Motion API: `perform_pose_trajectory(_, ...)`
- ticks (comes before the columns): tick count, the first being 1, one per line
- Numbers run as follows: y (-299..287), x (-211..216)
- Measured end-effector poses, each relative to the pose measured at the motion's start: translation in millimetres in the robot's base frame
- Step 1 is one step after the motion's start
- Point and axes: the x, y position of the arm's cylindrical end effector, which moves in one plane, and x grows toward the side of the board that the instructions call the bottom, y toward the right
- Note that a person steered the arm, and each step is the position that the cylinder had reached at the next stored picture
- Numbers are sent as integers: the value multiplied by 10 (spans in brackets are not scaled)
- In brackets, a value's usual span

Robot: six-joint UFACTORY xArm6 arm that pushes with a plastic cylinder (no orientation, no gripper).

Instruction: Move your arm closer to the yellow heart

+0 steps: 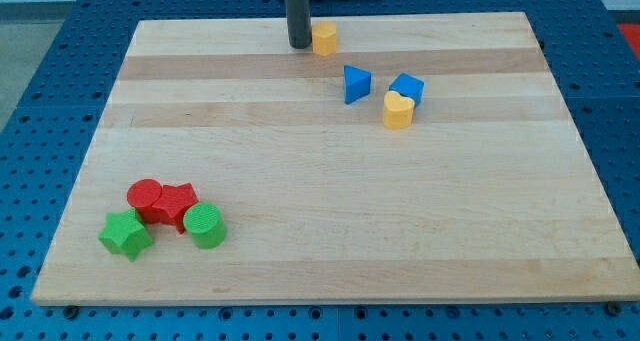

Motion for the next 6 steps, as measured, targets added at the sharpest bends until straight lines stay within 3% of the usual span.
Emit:
perform_pose_trajectory(3, 194, 54)
perform_pose_trajectory(6, 266, 1145)
